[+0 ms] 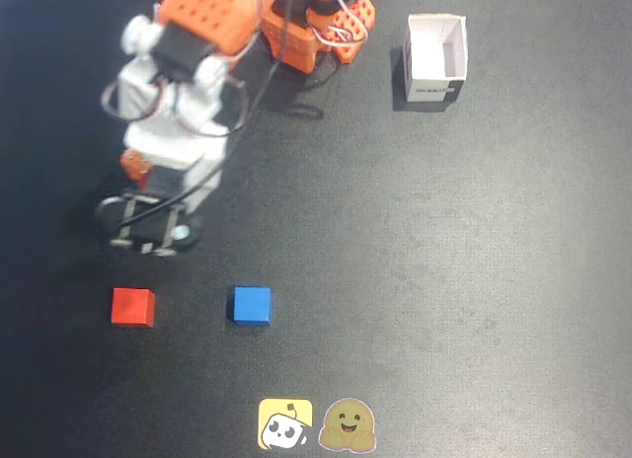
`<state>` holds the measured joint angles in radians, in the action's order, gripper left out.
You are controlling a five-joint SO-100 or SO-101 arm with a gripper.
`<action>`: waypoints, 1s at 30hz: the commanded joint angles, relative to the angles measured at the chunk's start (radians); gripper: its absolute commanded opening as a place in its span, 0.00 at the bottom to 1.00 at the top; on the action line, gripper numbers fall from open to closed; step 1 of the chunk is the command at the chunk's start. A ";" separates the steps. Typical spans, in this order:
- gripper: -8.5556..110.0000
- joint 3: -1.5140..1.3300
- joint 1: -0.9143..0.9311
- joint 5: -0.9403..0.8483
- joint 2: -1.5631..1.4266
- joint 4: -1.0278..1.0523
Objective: Put the red cube in the right box and the blue cube in the left box.
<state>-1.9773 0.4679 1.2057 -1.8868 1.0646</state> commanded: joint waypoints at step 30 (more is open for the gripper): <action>0.23 0.469 -0.021 -0.014 0.499 -0.078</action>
<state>-1.5662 0.4464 1.1965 -1.3837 1.0017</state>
